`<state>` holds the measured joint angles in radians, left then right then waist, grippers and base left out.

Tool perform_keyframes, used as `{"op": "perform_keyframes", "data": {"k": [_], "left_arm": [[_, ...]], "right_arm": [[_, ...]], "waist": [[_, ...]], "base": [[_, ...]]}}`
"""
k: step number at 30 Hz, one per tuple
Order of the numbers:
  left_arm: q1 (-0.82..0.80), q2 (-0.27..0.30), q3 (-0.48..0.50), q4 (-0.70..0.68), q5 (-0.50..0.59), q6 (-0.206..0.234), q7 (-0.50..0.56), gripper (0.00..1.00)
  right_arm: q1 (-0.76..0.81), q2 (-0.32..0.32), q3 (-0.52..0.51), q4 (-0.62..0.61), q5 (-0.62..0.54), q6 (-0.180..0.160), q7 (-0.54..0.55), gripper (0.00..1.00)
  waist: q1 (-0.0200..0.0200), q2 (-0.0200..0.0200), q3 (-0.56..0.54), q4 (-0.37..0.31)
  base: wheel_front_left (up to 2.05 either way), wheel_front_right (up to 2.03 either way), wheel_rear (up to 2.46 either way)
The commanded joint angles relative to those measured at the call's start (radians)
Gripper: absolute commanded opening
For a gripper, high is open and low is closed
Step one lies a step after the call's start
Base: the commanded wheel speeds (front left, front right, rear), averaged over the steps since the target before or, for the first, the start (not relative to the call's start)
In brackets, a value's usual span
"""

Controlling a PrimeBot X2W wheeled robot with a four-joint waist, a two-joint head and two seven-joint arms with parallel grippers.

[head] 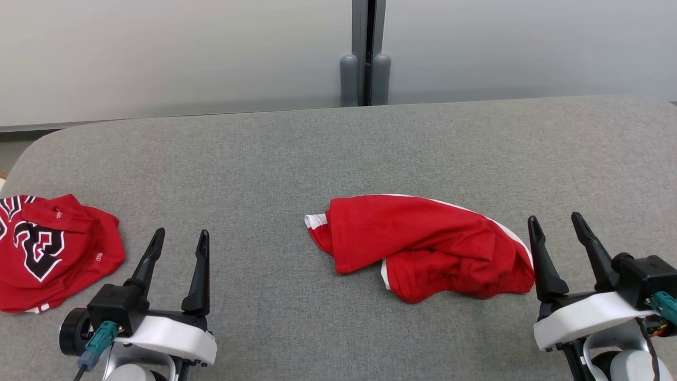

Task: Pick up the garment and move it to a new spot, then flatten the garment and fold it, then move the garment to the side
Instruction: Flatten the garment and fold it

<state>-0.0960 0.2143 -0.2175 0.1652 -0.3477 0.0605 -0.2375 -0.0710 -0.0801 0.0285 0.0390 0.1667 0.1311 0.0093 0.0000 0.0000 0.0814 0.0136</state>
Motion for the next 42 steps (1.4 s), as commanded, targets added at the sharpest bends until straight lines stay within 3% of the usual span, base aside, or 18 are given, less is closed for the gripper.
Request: {"op": "perform_keyframes", "data": {"k": [1, 13, 20, 28, 35, 36, 37, 38, 42], "left_arm": [[0.007, 0.007, 0.0, -0.004, 0.003, 0.004, 0.001, 1.0], [-0.026, 0.012, -0.03, -0.021, 0.01, -0.006, 0.016, 1.0], [-0.13, -0.023, -0.123, -0.012, 0.026, -0.075, 0.055, 1.0], [-0.244, -0.096, -0.247, 0.152, -0.037, -0.16, 0.217, 1.0], [-0.301, -0.127, -0.253, 0.316, -0.121, -0.174, 0.273, 1.0], [-0.307, -0.129, -0.257, 0.325, -0.13, -0.176, 0.272, 0.93], [-0.314, -0.131, -0.258, 0.328, -0.135, -0.178, 0.262, 0.4], [-0.32, -0.132, -0.259, 0.333, -0.142, -0.18, 0.258, 0.0], [-0.332, -0.122, -0.265, 0.32, -0.156, -0.184, 0.219, 0.0]], "right_arm": [[0.008, 0.001, 0.0, -0.007, 0.006, -0.001, 0.002, 1.0], [0.009, 0.009, -0.009, -0.01, 0.001, -0.001, 0.014, 1.0], [-0.017, 0.013, -0.001, -0.009, 0.0, -0.001, 0.014, 1.0], [-0.051, 0.017, 0.031, 0.002, 0.006, -0.001, 0.012, 1.0], [-0.063, 0.021, 0.031, 0.021, 0.017, -0.001, -0.004, 1.0], [-0.063, 0.022, 0.029, 0.024, 0.018, -0.001, -0.005, 1.0], [-0.064, 0.022, 0.028, 0.025, 0.02, -0.001, -0.008, 1.0], [-0.065, 0.023, 0.027, 0.026, 0.021, -0.001, -0.011, 1.0], [-0.071, 0.024, 0.022, 0.031, 0.026, -0.001, -0.018, 1.0]], "waist": [[0.0, 0.0, 0.001, -0.001], [0.0, 0.0, 0.01, -0.004], [0.0, 0.0, 0.042, -0.013], [0.0, 0.0, 0.106, -0.063], [0.0, 0.0, 0.146, -0.097], [0.0, 0.0, 0.149, -0.098], [0.0, 0.0, 0.153, -0.098], [0.0, 0.0, 0.157, -0.096], [0.0, 0.0, 0.165, -0.083]], "base": [[0.0, 0.0, 0.0], [0.0, 0.0, 0.0], [0.0, 0.0, 0.0], [0.0, 0.0, 0.0], [0.0, 0.0, 0.0], [0.0, 0.0, 0.0], [0.0, 0.0, 0.0], [0.0, 0.0, 0.0], [0.0, 0.0, 0.0]]}}
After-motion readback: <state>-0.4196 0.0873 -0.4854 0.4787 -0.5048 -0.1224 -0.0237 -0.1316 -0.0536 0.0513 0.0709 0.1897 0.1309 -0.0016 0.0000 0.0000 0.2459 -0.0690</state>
